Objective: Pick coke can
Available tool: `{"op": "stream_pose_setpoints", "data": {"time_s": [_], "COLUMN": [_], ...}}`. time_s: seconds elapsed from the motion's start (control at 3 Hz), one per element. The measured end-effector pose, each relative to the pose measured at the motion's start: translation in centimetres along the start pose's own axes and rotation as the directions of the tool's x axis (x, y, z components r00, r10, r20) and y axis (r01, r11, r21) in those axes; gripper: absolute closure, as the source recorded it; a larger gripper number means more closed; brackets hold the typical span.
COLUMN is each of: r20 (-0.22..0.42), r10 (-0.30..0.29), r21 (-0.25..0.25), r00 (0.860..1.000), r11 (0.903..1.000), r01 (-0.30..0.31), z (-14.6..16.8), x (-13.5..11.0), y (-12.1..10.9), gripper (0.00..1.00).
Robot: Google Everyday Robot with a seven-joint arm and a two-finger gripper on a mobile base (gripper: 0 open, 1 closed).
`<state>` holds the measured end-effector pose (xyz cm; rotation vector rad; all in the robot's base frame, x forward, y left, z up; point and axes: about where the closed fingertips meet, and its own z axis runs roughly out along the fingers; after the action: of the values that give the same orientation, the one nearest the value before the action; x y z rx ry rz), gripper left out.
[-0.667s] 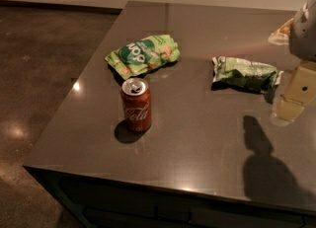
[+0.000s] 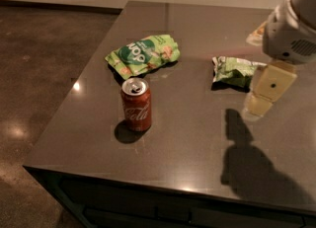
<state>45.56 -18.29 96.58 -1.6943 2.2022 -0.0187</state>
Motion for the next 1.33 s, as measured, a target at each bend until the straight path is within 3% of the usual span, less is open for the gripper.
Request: {"op": "stream_pose_setpoints", "data": {"time_s": [0.67, 1.33], "r20": [0.175, 0.277], "r10": [0.012, -0.005], "r21": [-0.041, -0.117], "r00": [0.985, 0.961], "r11": [0.9991, 0.9924], "r01": [-0.005, 0.039], "z": [4.6, 9.0], "x": [-6.8, -12.8], "y": [1.9, 4.9], "gripper": [0.00, 0.00]}}
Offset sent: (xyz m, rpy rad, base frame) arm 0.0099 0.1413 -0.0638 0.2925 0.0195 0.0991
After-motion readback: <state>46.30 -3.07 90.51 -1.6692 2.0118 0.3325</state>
